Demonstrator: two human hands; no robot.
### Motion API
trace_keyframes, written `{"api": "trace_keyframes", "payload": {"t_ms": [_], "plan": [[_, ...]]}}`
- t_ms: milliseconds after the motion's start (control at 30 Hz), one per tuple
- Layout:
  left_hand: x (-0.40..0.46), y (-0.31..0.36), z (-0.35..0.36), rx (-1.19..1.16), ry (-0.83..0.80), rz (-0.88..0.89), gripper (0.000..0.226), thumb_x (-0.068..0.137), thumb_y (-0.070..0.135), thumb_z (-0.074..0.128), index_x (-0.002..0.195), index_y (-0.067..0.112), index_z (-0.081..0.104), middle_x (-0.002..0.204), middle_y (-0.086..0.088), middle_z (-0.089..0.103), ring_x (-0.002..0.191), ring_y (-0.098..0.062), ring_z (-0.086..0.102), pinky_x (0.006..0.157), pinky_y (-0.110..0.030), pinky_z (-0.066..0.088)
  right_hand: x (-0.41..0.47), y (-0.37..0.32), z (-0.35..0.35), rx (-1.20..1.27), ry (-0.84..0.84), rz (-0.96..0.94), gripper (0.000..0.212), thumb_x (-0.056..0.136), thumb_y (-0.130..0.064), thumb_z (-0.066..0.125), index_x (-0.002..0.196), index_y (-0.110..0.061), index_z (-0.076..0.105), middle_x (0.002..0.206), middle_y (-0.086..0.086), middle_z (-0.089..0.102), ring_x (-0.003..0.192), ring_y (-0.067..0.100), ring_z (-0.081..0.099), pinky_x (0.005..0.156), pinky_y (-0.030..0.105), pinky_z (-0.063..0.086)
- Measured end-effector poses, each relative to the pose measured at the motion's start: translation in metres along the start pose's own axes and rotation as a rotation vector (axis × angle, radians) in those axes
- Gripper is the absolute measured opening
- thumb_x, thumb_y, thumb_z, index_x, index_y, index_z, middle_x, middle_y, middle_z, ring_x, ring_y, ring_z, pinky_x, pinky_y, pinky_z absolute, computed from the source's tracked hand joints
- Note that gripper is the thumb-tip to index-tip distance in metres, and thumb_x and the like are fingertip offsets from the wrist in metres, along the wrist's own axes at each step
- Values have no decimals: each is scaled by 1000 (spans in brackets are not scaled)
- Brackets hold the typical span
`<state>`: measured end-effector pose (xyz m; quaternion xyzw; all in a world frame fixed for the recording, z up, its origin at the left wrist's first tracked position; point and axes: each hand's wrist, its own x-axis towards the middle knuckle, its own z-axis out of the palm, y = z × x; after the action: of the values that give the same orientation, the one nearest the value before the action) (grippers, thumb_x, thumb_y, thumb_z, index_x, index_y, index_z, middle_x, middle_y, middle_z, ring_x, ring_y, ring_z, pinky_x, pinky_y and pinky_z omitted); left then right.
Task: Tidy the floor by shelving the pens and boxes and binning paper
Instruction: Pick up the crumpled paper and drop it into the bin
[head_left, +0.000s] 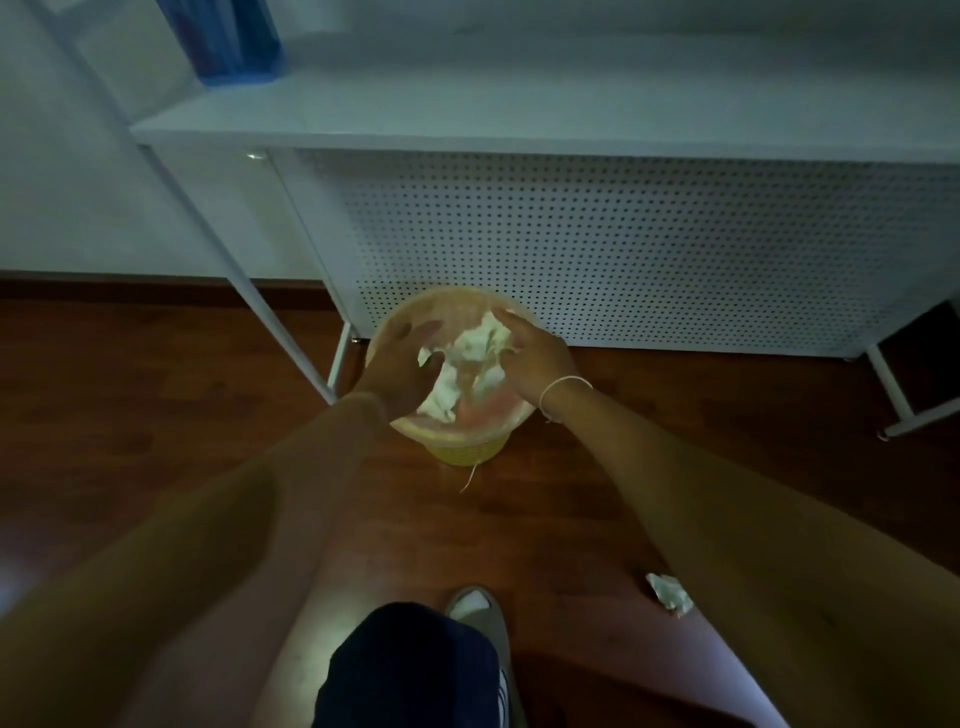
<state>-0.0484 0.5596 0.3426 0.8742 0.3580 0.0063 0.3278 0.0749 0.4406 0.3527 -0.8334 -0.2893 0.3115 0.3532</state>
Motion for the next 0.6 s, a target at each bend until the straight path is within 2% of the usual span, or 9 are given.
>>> {"api": "trace_keyframes", "payload": {"t_ms": [100, 233, 333, 433, 533, 600], "plan": [[-5, 2, 9, 20, -20, -11, 49, 96, 24, 45, 144, 19, 35, 150, -8, 36, 142, -23, 25, 112, -34, 27, -12, 19, -6, -1, 58, 8, 45, 90, -14, 42, 131, -29, 51, 133, 7, 55, 74, 12, 59, 62, 19, 43], [-14, 29, 25, 28, -106, 5, 48, 95, 27, 46, 142, 22, 37, 149, -9, 36, 132, -25, 40, 104, -30, 32, -40, 61, -29, -38, 100, 91, 39, 91, -16, 40, 125, -25, 57, 126, 4, 61, 67, 9, 53, 51, 15, 38], [-19, 63, 45, 73, -170, 28, 47, 95, 30, 45, 141, 22, 39, 149, -9, 37, 134, -26, 37, 109, -35, 30, -71, 108, -55, 24, 88, 196, 37, 90, -14, 45, 123, -23, 58, 123, 5, 62, 81, 10, 56, 66, 19, 42], [-26, 106, 77, 155, -245, 91, 46, 95, 30, 44, 140, 20, 40, 148, -9, 38, 135, -27, 36, 108, -34, 29, -106, 165, -86, 79, 91, 331, 36, 89, -14, 48, 122, -21, 58, 122, 6, 63, 88, 15, 59, 70, 20, 43], [-36, 142, 119, 200, -337, 142, 46, 95, 30, 46, 140, 20, 41, 151, -6, 35, 138, -23, 33, 110, -32, 27, -137, 216, -109, 103, 99, 437, 38, 88, -18, 50, 125, -18, 56, 128, 7, 59, 112, 22, 57, 89, 22, 40], [-42, 162, 154, 274, -424, 158, 48, 95, 32, 47, 141, 22, 40, 149, -6, 36, 137, -23, 35, 111, -33, 30, -158, 249, -123, 127, 115, 499, 38, 89, -21, 50, 126, -16, 56, 131, 9, 57, 117, 25, 55, 96, 27, 40]]}}
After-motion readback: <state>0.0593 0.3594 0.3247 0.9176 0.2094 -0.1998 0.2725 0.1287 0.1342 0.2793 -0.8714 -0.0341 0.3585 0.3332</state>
